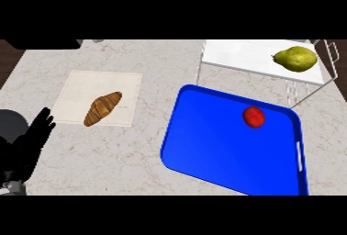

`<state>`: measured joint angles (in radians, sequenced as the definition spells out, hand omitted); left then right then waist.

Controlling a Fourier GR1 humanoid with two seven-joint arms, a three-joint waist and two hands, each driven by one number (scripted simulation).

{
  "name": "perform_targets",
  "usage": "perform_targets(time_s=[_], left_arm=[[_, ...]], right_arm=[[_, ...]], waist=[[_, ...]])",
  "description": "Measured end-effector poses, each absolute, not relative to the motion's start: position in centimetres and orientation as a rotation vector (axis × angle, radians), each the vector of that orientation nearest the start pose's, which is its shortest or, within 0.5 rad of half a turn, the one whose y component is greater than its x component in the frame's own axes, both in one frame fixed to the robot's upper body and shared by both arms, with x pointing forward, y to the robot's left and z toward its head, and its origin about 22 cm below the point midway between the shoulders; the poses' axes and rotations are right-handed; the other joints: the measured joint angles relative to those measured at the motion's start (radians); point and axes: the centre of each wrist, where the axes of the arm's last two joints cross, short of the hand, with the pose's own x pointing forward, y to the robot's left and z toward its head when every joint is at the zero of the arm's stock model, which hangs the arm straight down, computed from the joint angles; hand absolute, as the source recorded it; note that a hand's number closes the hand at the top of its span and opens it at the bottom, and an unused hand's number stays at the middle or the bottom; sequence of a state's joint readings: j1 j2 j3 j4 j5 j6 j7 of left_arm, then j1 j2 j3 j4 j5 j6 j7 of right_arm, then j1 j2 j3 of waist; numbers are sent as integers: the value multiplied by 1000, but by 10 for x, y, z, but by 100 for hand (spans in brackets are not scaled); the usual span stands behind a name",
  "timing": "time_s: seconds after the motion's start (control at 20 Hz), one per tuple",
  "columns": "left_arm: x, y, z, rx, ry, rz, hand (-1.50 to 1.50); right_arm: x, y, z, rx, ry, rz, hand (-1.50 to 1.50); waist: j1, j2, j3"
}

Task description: Pick the pear from the tray and place it in the tiered shelf

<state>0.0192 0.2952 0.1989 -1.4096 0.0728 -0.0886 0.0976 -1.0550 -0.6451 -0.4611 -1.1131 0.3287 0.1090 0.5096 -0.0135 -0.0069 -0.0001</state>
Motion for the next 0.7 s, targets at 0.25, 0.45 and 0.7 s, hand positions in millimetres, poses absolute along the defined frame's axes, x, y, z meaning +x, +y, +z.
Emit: perform_targets(time_s=[0.25,0.45,0.7], left_arm=[[224,356,-8,274,-1319,-20,0],[219,359,-9,278,-1315,-13,0],[217,361,-7,282,-1317,-7,0]], right_arm=[[314,-427,378,-801,-1643,-88,-150],[259,-476,398,-840,-1595,-111,-150],[191,-533,406,-850,-1556,-87,-150]], waist=[[-13,-2,0],[-19,-4,0],[-30,-4,2]])
